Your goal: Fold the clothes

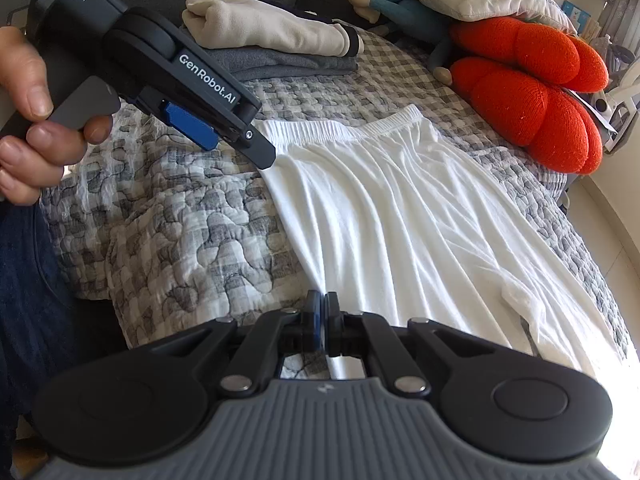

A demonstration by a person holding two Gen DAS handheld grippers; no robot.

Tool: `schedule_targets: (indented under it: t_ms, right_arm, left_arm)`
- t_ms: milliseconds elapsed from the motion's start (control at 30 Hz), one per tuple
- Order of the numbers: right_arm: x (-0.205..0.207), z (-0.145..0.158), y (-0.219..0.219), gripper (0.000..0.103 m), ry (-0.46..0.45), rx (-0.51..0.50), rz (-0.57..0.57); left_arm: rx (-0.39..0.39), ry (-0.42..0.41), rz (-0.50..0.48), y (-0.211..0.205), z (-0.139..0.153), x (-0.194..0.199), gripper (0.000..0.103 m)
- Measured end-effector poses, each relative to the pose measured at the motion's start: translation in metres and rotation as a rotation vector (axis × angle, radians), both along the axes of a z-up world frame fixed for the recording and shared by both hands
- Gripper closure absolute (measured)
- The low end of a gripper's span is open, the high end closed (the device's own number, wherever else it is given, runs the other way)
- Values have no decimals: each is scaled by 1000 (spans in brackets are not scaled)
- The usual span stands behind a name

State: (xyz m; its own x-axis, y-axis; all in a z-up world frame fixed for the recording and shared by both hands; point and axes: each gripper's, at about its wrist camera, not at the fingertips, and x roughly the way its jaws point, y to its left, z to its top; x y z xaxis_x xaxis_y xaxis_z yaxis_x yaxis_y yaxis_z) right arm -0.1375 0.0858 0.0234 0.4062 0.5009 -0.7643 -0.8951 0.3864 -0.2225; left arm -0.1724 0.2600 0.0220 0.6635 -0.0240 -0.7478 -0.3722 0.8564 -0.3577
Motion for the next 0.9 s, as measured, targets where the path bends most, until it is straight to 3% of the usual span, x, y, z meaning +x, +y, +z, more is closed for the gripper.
schedule_targets:
  t_ms: [200,367,467,533,600,733,900]
  right_arm:
    - [3,-5,2,101,-8,-2,16]
    - [3,-5,3,100,-15,-6,26]
    - [1,-5,2,100,-19,-7,28]
    - [0,-5,2,100,-21,-7,27]
    - [-1,-6,2,100,-31,-10,28]
    - [-3,-7,3,100,-47,-16,31]
    - [-4,-6,2,100,-52,-12,28]
  left_arm:
    - [-52,21,-23,-3,-7,6,30]
    - [-85,4,8,2,-10,8,33]
    - [-83,3,29,5,-9,7,49]
    - [-81,4,42,7,-9,6,65]
    - [-89,6,52,11,-10,5,70]
    - [-112,10,78,18,-11,4,75]
    - [-165,1,101,25,-13,3,73]
